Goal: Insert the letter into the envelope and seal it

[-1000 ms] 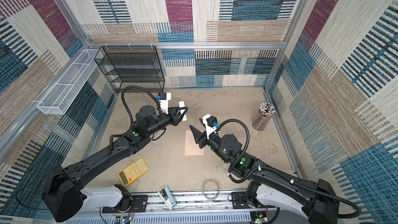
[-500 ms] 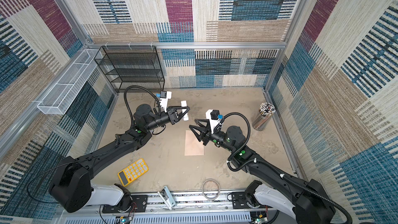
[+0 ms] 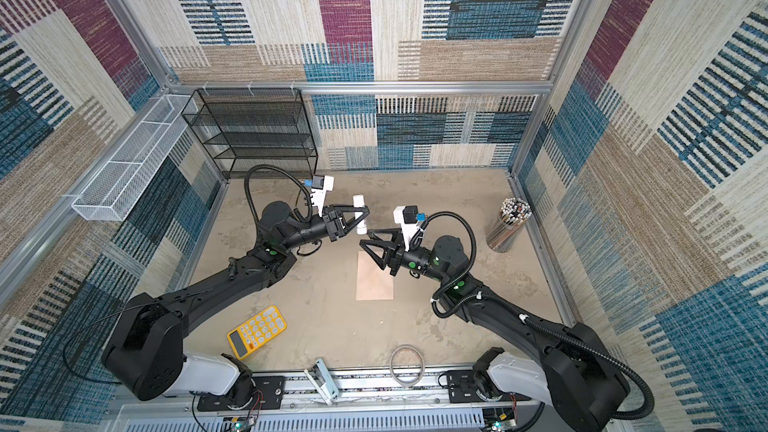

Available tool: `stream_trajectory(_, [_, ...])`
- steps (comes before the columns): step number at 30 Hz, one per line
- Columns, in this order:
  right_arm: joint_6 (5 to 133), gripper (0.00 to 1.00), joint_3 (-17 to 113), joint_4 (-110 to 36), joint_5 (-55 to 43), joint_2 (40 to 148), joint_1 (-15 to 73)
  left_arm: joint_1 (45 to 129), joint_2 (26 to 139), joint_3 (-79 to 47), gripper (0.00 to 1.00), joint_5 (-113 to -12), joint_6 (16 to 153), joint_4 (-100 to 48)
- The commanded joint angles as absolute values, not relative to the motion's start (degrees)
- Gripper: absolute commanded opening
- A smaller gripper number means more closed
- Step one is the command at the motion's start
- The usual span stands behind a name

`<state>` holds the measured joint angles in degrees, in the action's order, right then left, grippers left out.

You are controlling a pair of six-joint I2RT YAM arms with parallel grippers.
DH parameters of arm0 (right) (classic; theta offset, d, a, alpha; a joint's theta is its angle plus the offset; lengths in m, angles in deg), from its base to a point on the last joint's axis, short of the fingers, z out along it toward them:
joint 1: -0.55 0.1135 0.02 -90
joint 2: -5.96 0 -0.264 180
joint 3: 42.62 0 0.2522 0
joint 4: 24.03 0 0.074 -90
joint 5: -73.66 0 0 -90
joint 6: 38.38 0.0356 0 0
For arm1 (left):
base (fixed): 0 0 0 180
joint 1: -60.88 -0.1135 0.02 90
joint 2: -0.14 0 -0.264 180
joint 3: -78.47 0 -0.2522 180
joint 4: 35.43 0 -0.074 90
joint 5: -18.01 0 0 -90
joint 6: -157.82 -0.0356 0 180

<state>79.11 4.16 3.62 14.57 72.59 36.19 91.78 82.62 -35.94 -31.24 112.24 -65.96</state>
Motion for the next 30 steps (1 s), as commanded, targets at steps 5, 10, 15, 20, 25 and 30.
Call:
stream_trajectory(5, [80.76, 0.48, 5.68, 7.33, 16.71, 74.49, 36.14, 91.96, 83.08, -35.64, 0.00, -28.92, 115.59, -71.10])
stream_trajectory(10, [81.15, 0.48, 6.39, 7.78, 16.78, 75.74, 35.96, 92.28, 82.86, -35.65, 0.00, -28.92, 115.44, -71.13])
stream_trajectory(15, [81.56, 0.44, 7.17, 8.15, 17.09, 76.62, 35.79, 92.61, 83.06, -35.65, 0.00, -28.83, 115.36, -71.17])
stream_trajectory(20, [81.88, 0.35, 7.44, 8.35, 17.75, 76.91, 35.63, 92.70, 83.14, -35.65, 0.00, -28.92, 115.27, -71.19])
stream_trajectory(25, [81.84, 0.27, 7.37, 7.79, 17.77, 76.54, 35.63, 92.78, 83.00, -35.50, 0.00, -29.68, 114.24, -69.34])
stream_trajectory(30, [82.03, 0.22, 9.32, 5.12, 16.18, 76.19, 35.70, 92.83, 82.79, -34.68, 0.00, -32.25, 111.93, -62.78])
